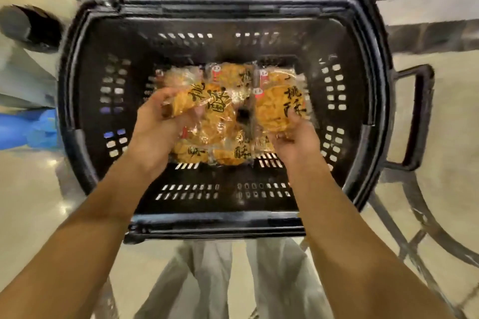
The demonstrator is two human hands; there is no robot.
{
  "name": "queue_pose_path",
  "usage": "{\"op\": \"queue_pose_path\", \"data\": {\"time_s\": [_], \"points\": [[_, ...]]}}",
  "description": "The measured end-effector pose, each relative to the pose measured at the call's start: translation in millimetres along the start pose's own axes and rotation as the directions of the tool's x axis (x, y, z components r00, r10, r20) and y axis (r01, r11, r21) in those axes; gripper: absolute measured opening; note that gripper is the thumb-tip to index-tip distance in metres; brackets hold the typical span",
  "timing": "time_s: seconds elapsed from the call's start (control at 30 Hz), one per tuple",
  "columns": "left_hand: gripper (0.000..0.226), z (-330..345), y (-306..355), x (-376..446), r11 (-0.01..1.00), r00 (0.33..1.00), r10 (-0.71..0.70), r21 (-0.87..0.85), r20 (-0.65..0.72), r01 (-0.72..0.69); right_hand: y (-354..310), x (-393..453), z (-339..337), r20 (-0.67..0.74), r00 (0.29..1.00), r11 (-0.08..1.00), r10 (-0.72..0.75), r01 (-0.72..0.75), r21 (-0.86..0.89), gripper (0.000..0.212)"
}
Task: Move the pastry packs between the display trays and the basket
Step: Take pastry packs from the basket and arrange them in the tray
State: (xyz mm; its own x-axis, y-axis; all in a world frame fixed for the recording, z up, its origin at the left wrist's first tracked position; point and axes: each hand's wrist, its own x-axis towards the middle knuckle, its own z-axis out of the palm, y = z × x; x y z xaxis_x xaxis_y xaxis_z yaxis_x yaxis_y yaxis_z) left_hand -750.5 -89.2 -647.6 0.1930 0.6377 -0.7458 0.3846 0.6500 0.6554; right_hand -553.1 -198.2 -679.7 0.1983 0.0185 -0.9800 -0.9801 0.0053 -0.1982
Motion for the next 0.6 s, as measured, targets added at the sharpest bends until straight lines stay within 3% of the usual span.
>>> {"op": "queue_pose_path", "data": {"time_s": [0.17,0.4,0.6], "points": [[0.053,-3.0,-30.0,1.4,0.998,0.998,-0.057,0.002,0.015,0.057,-3.5,38.5,17.5,0.03,0.999,0.999,-0.04,0.04,0.021,0.016],[0.055,6.4,-31.1,7.2,0.993,0.998,-0.059,0.1,0.036,0.055,-6.2,55.1,18.9,-0.06,0.997,0.948,-0.05,0.029,-0.317,0.011],[0.053,29.1,-26.2,17.8,0.984,0.997,-0.046,0.176,0.064,0.034,-11.3,52.0,17.1,0.051,0.998,0.982,-0.03,0.038,-0.185,0.008]]}}
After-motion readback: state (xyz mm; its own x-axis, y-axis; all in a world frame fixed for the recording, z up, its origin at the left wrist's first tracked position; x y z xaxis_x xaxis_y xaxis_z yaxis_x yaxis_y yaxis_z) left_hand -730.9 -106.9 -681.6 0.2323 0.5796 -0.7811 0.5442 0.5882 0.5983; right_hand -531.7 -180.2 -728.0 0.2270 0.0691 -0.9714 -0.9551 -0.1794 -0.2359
